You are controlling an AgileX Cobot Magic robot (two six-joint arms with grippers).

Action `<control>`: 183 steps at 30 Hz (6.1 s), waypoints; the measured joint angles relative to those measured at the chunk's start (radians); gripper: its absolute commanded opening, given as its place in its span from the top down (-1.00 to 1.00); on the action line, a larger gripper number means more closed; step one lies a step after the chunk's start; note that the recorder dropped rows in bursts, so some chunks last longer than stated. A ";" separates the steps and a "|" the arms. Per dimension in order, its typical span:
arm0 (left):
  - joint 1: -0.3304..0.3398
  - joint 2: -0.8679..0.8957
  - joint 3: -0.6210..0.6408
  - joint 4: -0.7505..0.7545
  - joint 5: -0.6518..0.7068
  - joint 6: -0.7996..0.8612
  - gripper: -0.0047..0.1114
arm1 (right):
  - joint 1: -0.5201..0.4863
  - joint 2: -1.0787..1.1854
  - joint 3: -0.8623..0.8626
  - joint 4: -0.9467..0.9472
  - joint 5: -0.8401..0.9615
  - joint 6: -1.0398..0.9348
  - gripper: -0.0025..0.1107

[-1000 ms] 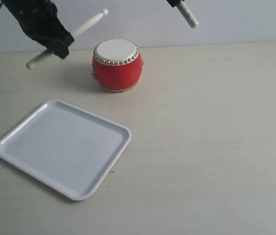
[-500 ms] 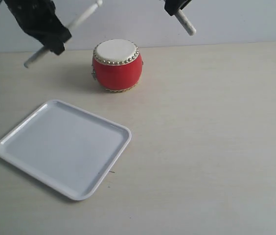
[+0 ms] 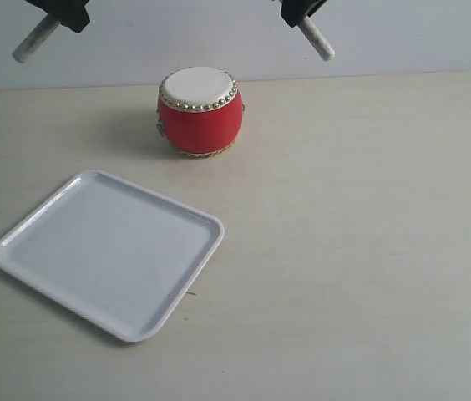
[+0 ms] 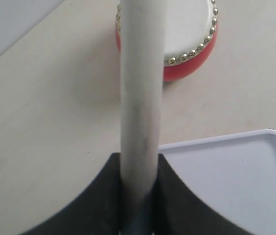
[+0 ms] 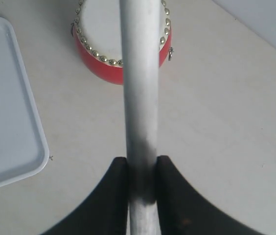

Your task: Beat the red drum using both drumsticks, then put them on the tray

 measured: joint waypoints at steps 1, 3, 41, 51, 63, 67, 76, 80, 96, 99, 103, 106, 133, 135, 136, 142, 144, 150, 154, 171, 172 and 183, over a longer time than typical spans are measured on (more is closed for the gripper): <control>0.000 0.000 0.000 0.000 0.000 0.000 0.92 | 0.000 0.000 0.000 0.000 0.000 0.000 0.96; 0.000 0.000 0.000 0.000 0.000 0.000 0.92 | 0.000 0.001 0.000 0.000 0.000 0.000 0.96; 0.000 0.000 0.000 0.000 0.000 0.000 0.92 | 0.000 -0.016 -0.002 0.034 -0.004 0.006 0.96; 0.000 0.000 0.000 0.000 0.000 0.000 0.92 | 0.000 0.005 -0.002 0.034 -0.002 0.001 0.96; 0.000 0.000 0.000 0.000 0.000 0.000 0.92 | 0.000 0.008 -0.002 0.034 -0.002 -0.007 0.96; 0.000 0.002 0.000 0.000 0.000 0.000 0.92 | 0.000 0.008 -0.002 0.034 -0.002 -0.007 0.96; 0.000 0.143 0.007 -0.058 -0.010 0.000 0.92 | 0.000 0.008 -0.002 0.034 0.000 -0.009 0.96; -0.002 0.276 0.025 -0.095 -0.025 0.000 0.92 | 0.000 0.011 -0.002 0.034 0.000 -0.009 0.96; -0.002 0.191 0.003 -0.064 -0.008 -0.008 0.92 | 0.000 0.043 -0.002 0.036 0.000 -0.011 0.96; -0.002 0.123 -0.001 -0.064 -0.006 -0.008 0.92 | 0.000 0.081 0.000 0.037 -0.002 -0.013 0.96; -0.002 0.055 -0.001 -0.064 -0.004 -0.010 0.92 | 0.000 0.212 0.013 0.063 -0.002 -0.013 0.96; -0.002 0.033 -0.001 -0.064 -0.004 -0.014 0.92 | 0.000 0.335 0.019 0.090 -0.004 -0.013 0.96; -0.002 0.368 0.091 -0.105 -0.003 -0.018 0.92 | 0.000 -0.150 0.021 0.037 -0.002 -0.011 0.96; -0.002 0.371 0.092 -0.105 -0.003 -0.018 0.92 | 0.000 -0.150 0.021 0.037 -0.002 -0.011 0.96; -0.002 0.371 0.090 -0.105 -0.003 -0.018 0.92 | 0.000 -0.150 0.021 0.037 -0.002 -0.011 0.96; -0.002 0.311 0.076 -0.105 -0.003 -0.018 0.92 | 0.000 -0.150 0.021 0.037 -0.002 -0.011 0.96; -0.002 0.237 0.072 -0.105 -0.004 -0.018 0.92 | 0.000 -0.150 0.021 0.049 -0.002 -0.011 0.96; -0.002 0.023 0.071 -0.105 -0.002 -0.018 0.92 | 0.000 -0.041 0.021 0.080 -0.002 -0.009 0.96; -0.002 -0.071 0.071 -0.105 0.000 -0.018 0.92 | 0.000 0.166 0.021 0.107 -0.006 -0.009 0.96; -0.002 -0.111 0.071 -0.091 0.000 -0.018 0.92 | 0.000 0.256 0.021 0.123 -0.005 -0.015 0.96; -0.002 -0.111 0.071 -0.091 0.000 -0.018 0.92 | 0.000 0.208 0.021 0.123 -0.005 -0.015 0.96; -0.002 -0.111 0.137 -0.087 0.000 -0.039 0.92 | 0.000 0.053 0.021 0.123 -0.003 0.011 0.96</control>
